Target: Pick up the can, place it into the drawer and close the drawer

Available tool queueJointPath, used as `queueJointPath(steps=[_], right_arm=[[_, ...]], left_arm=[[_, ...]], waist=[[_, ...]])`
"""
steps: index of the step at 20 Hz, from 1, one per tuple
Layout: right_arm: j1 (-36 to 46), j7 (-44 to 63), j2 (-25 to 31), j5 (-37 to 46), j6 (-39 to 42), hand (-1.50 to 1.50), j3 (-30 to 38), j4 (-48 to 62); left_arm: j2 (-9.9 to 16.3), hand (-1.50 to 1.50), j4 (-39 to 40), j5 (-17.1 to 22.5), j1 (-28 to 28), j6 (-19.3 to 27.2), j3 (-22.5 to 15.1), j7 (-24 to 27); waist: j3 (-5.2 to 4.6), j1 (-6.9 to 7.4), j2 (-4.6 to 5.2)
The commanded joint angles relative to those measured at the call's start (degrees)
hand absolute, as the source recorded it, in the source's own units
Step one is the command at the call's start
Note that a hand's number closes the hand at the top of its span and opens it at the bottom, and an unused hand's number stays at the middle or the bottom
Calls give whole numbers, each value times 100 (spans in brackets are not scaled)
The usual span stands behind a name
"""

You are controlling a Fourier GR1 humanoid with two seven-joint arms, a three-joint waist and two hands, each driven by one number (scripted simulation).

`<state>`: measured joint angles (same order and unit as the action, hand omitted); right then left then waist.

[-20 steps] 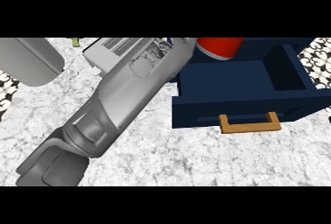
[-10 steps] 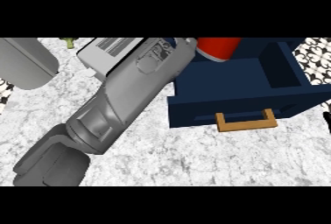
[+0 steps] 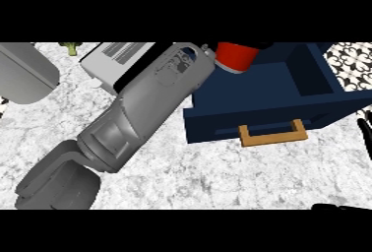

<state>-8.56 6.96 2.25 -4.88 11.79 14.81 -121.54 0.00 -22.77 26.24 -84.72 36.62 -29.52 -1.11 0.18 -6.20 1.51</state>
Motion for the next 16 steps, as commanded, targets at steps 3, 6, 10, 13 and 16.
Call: queueJointPath(steps=[3, 6, 10, 13, 16], right_arm=[[278, 22, -8, 104, -145, -150, -7, 155], [348, 172, 60, 57, -93, -150, -65, 16], [328, 214, 64, 173, -113, -150, -120, 16], [242, -68, 95, -13, 35, -150, 3, 140], [296, 61, 72, 73, -7, -150, -114, 58]], left_arm=[[0, 150, 151, 118, 107, -23, -296, 322], [0, -150, 317, 160, 92, 241, -408, 277], [0, -150, 364, 249, 329, 266, -475, 480], [0, -150, 302, 359, 235, 657, -568, 287], [0, -150, 234, 424, 330, 818, -657, 441]], waist=[[-1, -1, 25], [2, -146, 58], [-5, -30, 31], [4, -170, 31], [0, -183, 41]])
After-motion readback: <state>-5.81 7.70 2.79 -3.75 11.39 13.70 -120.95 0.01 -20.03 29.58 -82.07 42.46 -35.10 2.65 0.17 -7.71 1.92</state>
